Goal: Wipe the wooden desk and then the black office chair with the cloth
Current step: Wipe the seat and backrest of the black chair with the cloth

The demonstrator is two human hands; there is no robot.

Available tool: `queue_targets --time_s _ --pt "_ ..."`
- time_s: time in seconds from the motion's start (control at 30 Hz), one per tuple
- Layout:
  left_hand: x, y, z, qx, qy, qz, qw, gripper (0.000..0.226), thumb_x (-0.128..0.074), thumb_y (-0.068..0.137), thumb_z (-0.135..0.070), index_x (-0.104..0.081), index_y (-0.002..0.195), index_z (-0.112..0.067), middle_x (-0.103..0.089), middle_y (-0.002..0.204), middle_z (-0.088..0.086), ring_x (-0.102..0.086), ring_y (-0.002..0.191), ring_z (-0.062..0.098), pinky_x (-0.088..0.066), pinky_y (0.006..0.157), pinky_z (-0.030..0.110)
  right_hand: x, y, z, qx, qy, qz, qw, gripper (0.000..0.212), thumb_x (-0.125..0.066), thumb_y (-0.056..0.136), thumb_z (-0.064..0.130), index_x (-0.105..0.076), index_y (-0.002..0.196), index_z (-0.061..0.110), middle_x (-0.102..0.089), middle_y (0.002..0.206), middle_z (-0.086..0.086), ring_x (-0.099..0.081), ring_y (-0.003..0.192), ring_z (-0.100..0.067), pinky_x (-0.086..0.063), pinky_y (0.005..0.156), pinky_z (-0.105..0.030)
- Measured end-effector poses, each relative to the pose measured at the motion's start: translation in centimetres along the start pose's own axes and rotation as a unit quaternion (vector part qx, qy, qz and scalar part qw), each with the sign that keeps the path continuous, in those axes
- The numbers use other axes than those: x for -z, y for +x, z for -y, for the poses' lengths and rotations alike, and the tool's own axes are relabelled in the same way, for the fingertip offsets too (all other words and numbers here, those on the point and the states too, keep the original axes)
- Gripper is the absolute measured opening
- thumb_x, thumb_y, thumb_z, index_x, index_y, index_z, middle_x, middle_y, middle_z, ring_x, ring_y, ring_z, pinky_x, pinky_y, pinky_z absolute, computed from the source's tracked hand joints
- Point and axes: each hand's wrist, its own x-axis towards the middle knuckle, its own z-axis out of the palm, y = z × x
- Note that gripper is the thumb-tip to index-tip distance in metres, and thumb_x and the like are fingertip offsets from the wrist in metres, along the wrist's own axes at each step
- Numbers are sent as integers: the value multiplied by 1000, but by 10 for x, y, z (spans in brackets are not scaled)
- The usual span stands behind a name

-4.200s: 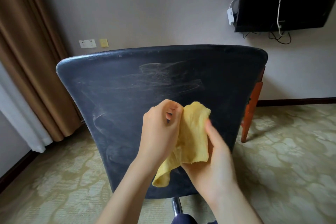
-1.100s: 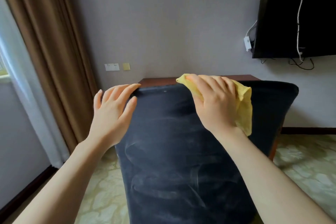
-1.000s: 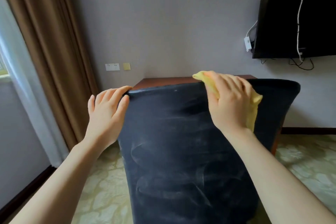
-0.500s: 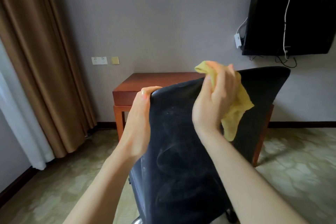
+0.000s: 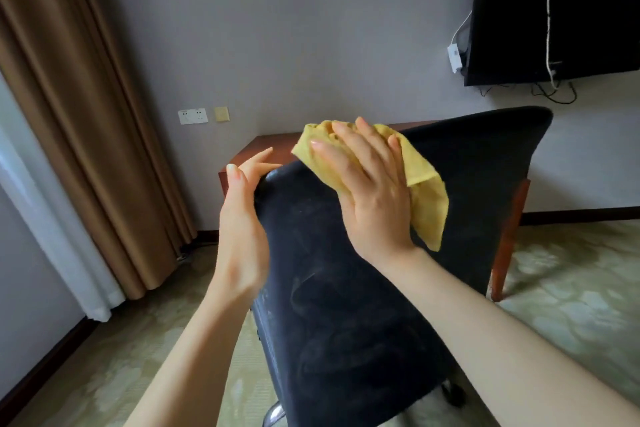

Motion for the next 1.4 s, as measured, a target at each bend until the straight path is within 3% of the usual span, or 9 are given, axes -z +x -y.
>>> queue_targets --time_s 0.2,0.33,0.43,0.67,0.87,1.03,1.13,1.27,1.4 --pt "-18 1 9 -27 -18 -79 996 57 -23 80 -64 -60 98 -23 -56 118 9 -49 115 22 -35 106 41 38 11 -70 -237 52 -27 970 36 -35 99 19 -57 127 12 -53 133 -4 -37 133 -21 -24 114 -38" --pt "-24 3 10 -36 -26 -69 997 57 -25 84 -61 -61 94 -19 -54 115 19 -47 113 34 -34 106 51 50 18 -94 -385 131 -53 912 38 -34 102 14 -45 138 16 -36 149 -2 -23 142 -17 -18 117 -41" --pt "-27 -1 6 -36 -12 -51 998 59 -22 84 -61 -61 95 -18 -54 112 14 -48 110 29 -37 102 42 47 27 -86 -490 184 -121 843 42 -27 104 26 -30 145 31 -20 157 6 -14 145 -17 -16 118 -44" --pt "-19 -9 -3 22 -72 33 997 57 -8 101 -43 -60 101 -19 -64 108 4 -58 100 9 -42 94 26 4 8 -20 -545 230 -192 783 52 -29 104 30 -6 150 36 -8 159 6 -16 145 -20 -25 114 -49" --pt "-14 -8 1 26 -95 61 993 61 -8 101 -41 -57 118 -11 -63 119 3 -57 112 8 -42 98 19 -29 -43 42 -369 177 -162 898 56 -36 102 19 -4 145 33 -6 157 2 -8 146 -18 -13 118 -48" --pt "-7 -3 4 1 -65 63 996 62 -7 101 -43 -60 103 -11 -65 102 10 -60 99 9 -44 90 17 -44 -83 32 -103 29 6 994 55 -28 102 24 -4 150 35 1 158 3 3 145 -26 -1 117 -47" --pt "-2 0 5 10 -63 72 995 64 -7 100 -47 -59 103 -10 -64 104 15 -60 100 15 -46 92 24 -42 -99 0 106 -69 65 990 41 -28 103 19 -30 141 36 -11 157 12 -2 146 -20 -5 117 -42" --pt "7 5 7 19 -65 91 994 64 -6 100 -44 -57 105 -6 -65 99 9 -61 94 9 -46 83 16 -26 -98 -39 282 -142 110 942 45 -30 102 12 -33 140 36 -36 145 13 -32 135 -19 -16 114 -37" --pt "13 8 10 20 -62 116 991 64 -5 101 -44 -58 107 -9 -67 102 8 -63 97 10 -47 81 16 -17 -74 -59 322 -194 73 924 42 -37 102 14 -37 138 34 -41 139 8 -38 131 -21 -18 115 -37"
